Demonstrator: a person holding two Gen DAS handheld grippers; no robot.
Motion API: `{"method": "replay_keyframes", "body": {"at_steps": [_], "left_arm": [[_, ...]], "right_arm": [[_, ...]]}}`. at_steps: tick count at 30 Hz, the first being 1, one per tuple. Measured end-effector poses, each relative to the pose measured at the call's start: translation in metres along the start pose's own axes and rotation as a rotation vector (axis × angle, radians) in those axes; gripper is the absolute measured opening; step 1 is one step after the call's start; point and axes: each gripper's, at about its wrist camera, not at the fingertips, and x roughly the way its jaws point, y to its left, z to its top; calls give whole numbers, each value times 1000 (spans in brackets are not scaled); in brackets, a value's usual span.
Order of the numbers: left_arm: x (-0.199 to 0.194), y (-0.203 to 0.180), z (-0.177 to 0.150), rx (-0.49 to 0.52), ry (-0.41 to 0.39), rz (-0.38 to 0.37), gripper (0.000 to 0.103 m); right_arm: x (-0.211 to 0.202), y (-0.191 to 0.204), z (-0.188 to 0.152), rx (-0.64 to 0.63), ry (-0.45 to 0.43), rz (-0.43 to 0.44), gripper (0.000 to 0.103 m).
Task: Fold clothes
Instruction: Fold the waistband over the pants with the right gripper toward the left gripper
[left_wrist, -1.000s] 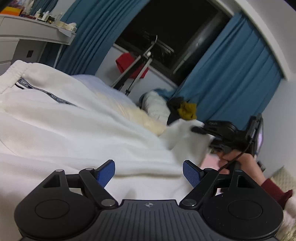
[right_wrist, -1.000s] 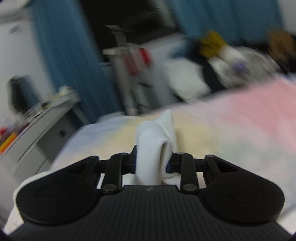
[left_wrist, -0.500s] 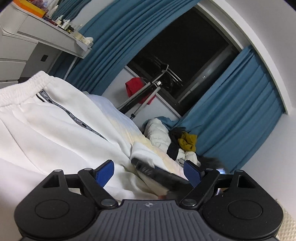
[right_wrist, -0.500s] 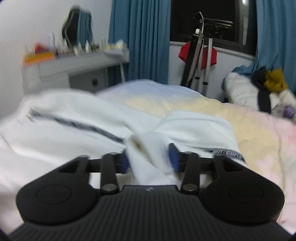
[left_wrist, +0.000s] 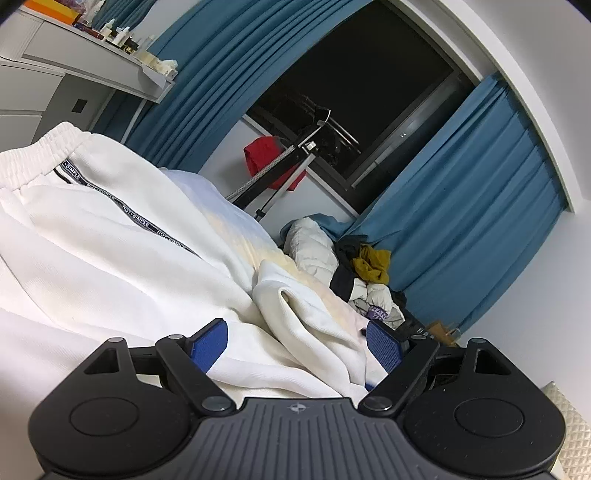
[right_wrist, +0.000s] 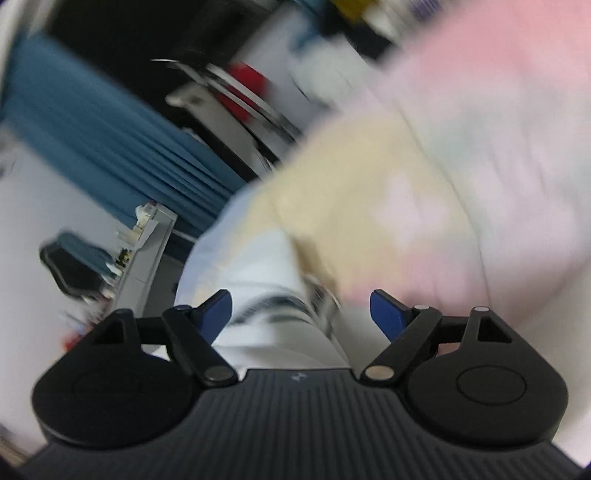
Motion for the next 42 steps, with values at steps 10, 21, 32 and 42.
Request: {"method": "replay_keyframes", "body": {"at_steps": [10,21,32,42], "left_arm": [[15,2,-10,3,38,11,84],[18,3,-18,30,50,22,84],[29,-8,-28,104,87,3,84],[54,-23,-55,224,161,13,84]], "right_arm": [[29,26,-8,-6,160,-26,59],[-47,62,28,-170,-8,-110,20],[-116,94,89,-1095,-446,-442,20],[-121,-92,62,-499,-218,-489,36]]}}
